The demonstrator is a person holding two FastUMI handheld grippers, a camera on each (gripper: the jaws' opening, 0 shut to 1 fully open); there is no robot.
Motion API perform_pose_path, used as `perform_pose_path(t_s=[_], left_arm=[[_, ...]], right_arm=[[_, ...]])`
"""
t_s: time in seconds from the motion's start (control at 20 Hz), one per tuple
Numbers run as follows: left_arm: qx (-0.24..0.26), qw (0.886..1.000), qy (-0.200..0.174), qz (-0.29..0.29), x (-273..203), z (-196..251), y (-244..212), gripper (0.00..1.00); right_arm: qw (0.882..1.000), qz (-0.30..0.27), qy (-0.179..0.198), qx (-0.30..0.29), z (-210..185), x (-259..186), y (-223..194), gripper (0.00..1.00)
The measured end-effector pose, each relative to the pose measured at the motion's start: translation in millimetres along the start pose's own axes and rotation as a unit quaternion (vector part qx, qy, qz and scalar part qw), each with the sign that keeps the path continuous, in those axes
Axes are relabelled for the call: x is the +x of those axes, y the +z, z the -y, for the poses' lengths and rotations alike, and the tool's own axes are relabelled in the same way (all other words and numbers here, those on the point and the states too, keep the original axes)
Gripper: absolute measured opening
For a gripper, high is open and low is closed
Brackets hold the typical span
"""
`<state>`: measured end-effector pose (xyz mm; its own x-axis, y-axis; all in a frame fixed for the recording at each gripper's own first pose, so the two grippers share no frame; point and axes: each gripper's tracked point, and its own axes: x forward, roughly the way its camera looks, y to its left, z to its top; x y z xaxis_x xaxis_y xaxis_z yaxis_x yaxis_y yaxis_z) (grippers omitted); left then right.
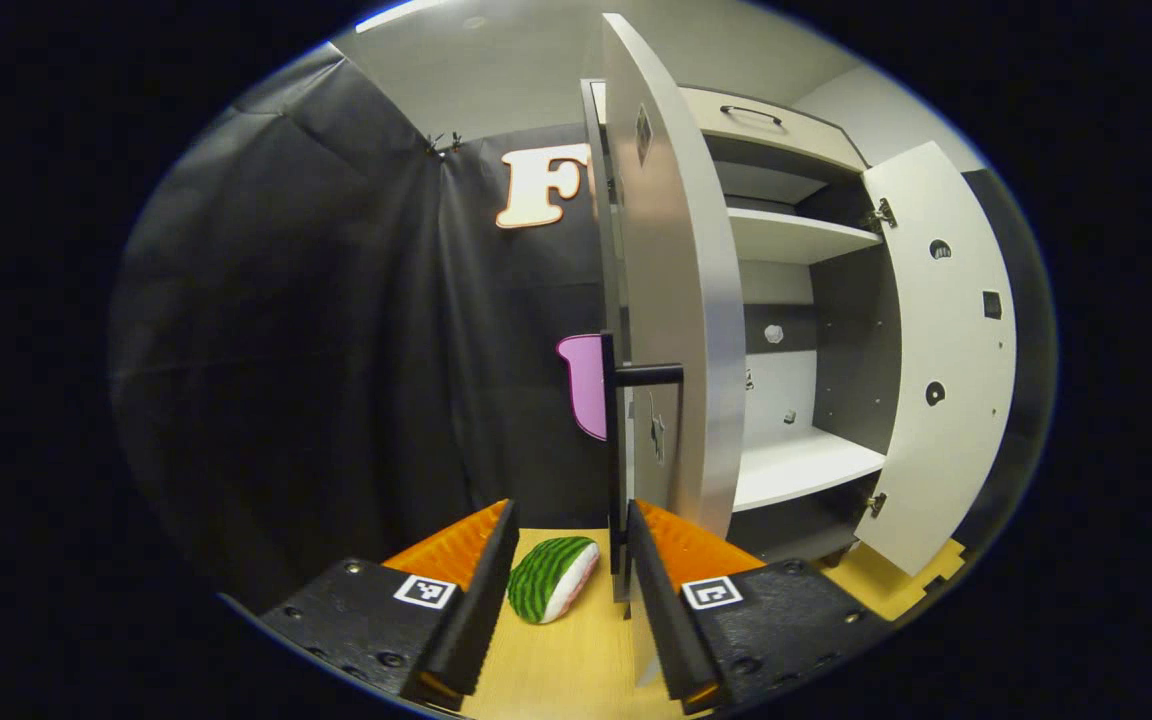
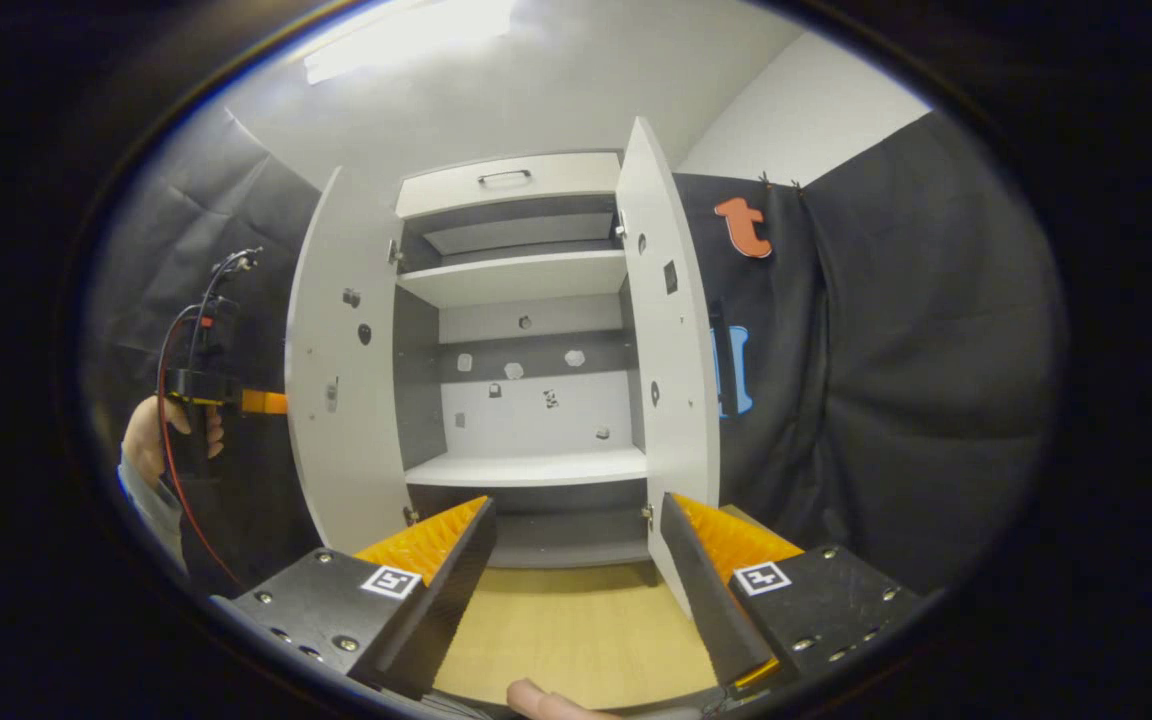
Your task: Open the right door of the double-door shoe cabinet with the right hand, and open the left door with the left hand.
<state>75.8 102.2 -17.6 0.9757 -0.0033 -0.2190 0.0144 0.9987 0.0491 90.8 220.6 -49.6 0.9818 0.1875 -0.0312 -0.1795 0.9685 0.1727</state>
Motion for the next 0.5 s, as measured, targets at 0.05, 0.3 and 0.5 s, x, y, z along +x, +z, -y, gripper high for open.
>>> perform_pose_path(t_s=[0.05,0.3,0.5], left_arm=[[0.001,1.000,0.001,0.000,-4.5,-1.5,-2.6,0.71],[-0.016,1.000,-0.001,-0.001,-40.5,6.1,-12.3,0.93],[-0.018,1.000,-0.011,0.017,-72.9,27.4,-10.3,0.96]], right_arm=[[1.000,-0.002,-0.001,-0.001,0.9,0.4,-1.8,0.97],[1.000,-0.009,-0.003,-0.005,-1.3,2.8,-7.0,0.98],[1.000,-0.008,-0.002,-0.008,-5.4,2.1,-6.7,0.98]])
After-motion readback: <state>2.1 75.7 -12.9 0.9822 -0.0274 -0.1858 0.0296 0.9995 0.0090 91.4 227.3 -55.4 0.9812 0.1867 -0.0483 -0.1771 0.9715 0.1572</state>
